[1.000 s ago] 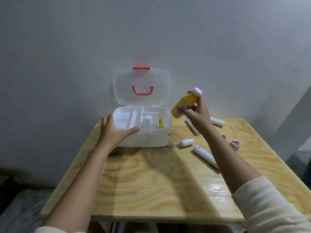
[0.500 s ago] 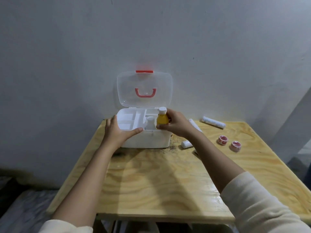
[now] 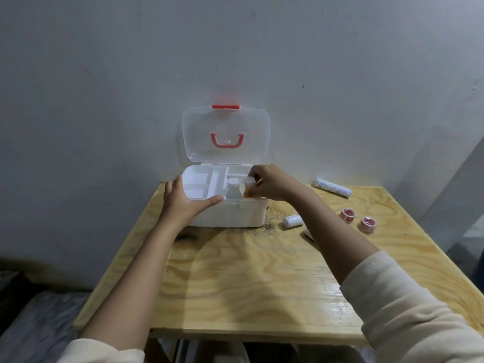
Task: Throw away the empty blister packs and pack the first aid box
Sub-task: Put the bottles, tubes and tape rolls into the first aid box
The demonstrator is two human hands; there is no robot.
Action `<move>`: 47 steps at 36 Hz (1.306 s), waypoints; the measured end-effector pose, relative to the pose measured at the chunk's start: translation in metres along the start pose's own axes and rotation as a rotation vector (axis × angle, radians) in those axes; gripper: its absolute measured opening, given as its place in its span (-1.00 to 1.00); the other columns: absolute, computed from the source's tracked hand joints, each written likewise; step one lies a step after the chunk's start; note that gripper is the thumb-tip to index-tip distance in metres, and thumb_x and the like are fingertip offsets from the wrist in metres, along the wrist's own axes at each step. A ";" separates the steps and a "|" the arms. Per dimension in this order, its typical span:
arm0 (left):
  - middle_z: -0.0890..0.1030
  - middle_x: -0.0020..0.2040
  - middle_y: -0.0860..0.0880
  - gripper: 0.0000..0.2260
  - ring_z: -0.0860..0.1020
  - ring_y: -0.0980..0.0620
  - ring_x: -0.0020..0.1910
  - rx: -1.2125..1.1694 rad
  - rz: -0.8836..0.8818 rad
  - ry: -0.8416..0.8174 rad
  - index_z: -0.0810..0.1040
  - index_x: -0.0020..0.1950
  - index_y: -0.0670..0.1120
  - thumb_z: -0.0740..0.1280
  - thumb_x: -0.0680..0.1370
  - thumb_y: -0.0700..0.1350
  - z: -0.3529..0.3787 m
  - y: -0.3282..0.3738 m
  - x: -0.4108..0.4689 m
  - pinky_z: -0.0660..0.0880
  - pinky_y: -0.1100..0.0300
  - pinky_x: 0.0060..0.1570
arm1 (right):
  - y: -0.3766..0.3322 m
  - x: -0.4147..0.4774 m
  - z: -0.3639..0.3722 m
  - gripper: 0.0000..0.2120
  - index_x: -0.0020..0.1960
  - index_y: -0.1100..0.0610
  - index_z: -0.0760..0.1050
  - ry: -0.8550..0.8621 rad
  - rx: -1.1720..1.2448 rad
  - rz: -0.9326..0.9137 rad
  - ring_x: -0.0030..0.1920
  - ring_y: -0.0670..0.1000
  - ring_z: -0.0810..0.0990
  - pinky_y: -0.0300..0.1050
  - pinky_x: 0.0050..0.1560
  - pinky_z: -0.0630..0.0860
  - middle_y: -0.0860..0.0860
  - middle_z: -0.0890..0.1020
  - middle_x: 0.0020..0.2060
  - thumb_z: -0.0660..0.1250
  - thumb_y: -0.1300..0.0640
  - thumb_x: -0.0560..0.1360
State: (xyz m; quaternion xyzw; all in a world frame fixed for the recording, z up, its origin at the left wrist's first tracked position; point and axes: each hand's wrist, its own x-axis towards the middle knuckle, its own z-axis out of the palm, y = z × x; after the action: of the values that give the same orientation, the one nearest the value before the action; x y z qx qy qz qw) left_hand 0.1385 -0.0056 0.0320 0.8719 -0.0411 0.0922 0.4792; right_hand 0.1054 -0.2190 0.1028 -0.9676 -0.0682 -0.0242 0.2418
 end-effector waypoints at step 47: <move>0.38 0.35 -0.06 -0.22 0.35 -0.02 0.34 -0.023 0.051 0.089 0.38 0.39 -0.04 0.58 0.26 0.15 0.005 0.001 -0.005 0.36 0.13 0.17 | 0.131 -0.014 -0.009 -0.49 0.40 0.28 0.25 0.356 0.191 0.463 0.38 0.20 0.32 0.02 0.33 0.27 0.23 0.35 0.38 0.19 0.01 0.56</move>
State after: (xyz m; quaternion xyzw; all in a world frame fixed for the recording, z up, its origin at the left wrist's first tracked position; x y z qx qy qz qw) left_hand 0.1340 -0.0103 0.0294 0.8599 -0.0433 0.1426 0.4882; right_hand 0.1100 -0.3392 0.0485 -0.9110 0.1954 -0.1311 0.3387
